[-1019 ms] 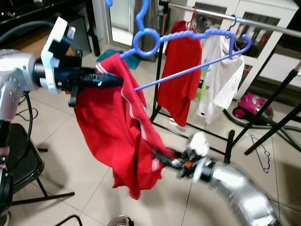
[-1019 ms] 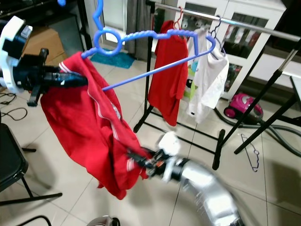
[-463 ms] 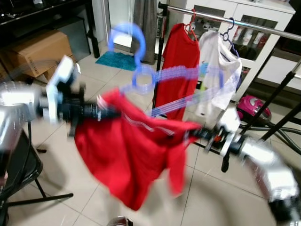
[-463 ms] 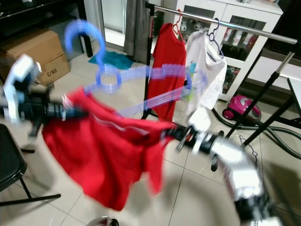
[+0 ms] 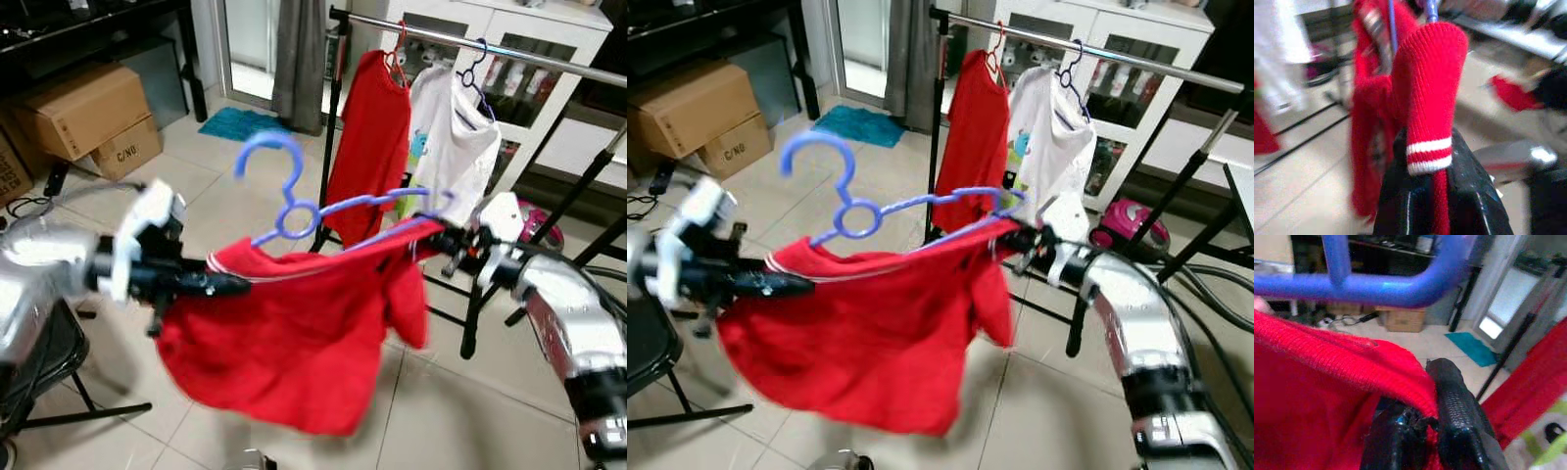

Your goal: Hang hanger

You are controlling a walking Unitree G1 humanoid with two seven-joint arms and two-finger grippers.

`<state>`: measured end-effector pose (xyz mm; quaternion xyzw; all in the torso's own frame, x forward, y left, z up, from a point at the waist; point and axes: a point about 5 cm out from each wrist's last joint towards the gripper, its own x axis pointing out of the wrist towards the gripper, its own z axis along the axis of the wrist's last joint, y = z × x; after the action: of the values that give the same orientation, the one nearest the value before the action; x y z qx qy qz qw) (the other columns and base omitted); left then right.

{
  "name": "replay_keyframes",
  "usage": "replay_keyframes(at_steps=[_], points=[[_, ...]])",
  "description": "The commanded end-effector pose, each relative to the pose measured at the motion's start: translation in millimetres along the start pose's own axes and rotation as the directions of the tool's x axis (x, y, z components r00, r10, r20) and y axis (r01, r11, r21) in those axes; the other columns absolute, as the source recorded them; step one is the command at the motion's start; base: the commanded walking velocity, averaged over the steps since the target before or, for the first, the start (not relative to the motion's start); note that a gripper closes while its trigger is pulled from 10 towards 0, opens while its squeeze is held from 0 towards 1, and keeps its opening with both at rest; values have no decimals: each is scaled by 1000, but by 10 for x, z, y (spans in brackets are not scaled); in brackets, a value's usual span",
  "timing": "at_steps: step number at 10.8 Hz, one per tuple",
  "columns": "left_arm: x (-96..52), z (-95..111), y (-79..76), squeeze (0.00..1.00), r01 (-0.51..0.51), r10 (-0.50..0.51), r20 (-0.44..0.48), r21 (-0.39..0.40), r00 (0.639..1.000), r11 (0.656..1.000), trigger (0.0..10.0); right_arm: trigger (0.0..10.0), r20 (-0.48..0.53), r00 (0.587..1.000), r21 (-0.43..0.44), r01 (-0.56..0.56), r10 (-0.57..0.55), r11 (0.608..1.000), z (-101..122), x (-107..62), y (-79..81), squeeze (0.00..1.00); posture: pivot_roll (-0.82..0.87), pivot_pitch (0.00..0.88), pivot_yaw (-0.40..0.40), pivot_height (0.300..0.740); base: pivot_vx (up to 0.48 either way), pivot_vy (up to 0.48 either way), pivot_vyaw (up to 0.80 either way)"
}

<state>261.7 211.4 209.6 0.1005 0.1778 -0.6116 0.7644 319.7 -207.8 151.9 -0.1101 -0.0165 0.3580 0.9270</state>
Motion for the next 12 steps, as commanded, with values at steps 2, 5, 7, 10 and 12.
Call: replay_keyframes(at_steps=[2, 5, 7, 10, 12], points=[[-23, -140, -51, 0, -58, 59, -102, 10, 993, 998, 0, 0, 26, 973, -5, 231, -231, 973, 98, -258, -394, 0, 152, 0, -35, 740, 0, 0, 0], [131, -372, -188, 0, -96, 87, -147, -55, 985, 994, 0, 0, 100, 942, 0, 322, -321, 947, 246, -244, -570, 0, 152, 0, -36, 740, 0, 0, 0], [175, -445, -250, 0, -139, 123, -164, -94, 979, 986, 0, 0, 111, 918, -1, 383, -381, 924, 286, -271, -673, 0, 152, 0, -38, 740, 0, 0, 0], [267, -541, -118, 0, -375, 354, -164, -114, 921, 920, 0, 0, 150, 898, 62, 408, -413, 911, 339, -272, -745, 0, 150, 0, -42, 740, 0, 0, 0], [376, -475, -68, 0, -449, 441, -90, -98, 893, 888, 0, 0, 165, 913, 62, 369, -374, 927, 347, -219, -698, 0, 149, 0, -39, 740, 0, 0, 0]])
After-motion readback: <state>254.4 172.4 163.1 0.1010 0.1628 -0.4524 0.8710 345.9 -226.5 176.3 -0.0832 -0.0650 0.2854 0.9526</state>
